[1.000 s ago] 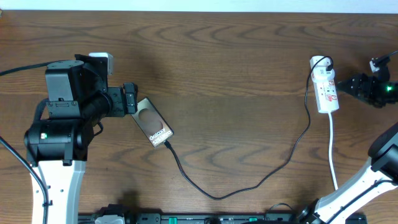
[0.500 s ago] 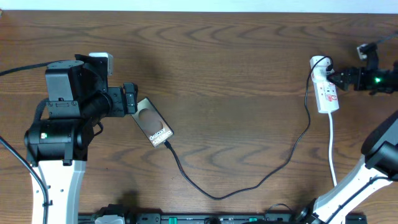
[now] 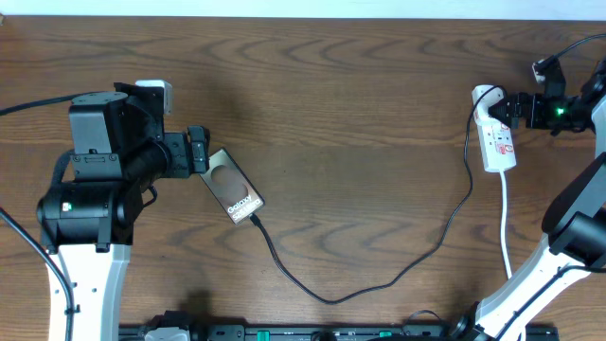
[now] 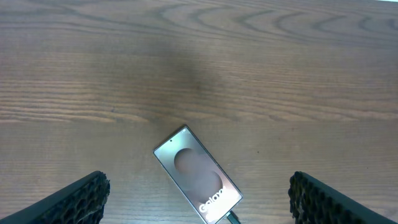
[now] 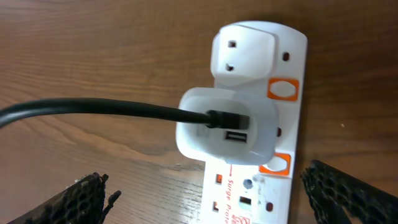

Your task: Plug charger to phone and switch on socket

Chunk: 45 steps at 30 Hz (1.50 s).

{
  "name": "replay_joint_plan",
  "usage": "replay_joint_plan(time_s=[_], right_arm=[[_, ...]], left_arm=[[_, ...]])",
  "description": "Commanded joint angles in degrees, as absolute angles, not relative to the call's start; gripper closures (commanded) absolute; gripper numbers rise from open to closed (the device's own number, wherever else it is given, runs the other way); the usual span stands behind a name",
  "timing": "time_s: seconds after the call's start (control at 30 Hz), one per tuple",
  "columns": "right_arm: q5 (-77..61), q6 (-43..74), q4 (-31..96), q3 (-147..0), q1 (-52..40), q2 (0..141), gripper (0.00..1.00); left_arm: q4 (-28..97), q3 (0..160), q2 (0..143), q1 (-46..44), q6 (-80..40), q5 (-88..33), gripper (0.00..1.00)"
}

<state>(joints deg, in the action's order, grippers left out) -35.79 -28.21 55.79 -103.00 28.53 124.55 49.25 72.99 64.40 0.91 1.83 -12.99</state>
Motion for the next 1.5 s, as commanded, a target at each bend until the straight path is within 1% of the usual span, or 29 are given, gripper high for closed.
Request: replay_joint_plan(time_s=[0.0, 0.17, 0.77, 1.2, 1.47], right_arm=[[-34.0, -25.7, 55.3, -102.5, 28.5, 124.8, 0.01], [-34.3, -22.7, 51.0, -98.9, 28.4, 125.1, 0.01], [-38.9, -22.3, 50.5, -96.5, 28.3, 126.0, 0.01], [-39.6, -20.8, 44.5, -90.1, 24.9, 126.1, 0.01], [-39.6, -19.9, 44.1, -90.1, 24.7, 126.0, 0.01]], left_arm=[[49.3, 73.6, 64.4, 0.8, 2.8, -13.0, 0.07], [49.3, 73.6, 64.4, 0.8, 2.8, -13.0, 0.07], [49.3, 73.6, 64.4, 0.8, 2.8, -13.0, 0.07], [49.3, 73.6, 64.4, 0.8, 2.8, -13.0, 0.07], [49.3, 73.6, 64.4, 0.8, 2.8, -13.0, 0.07]])
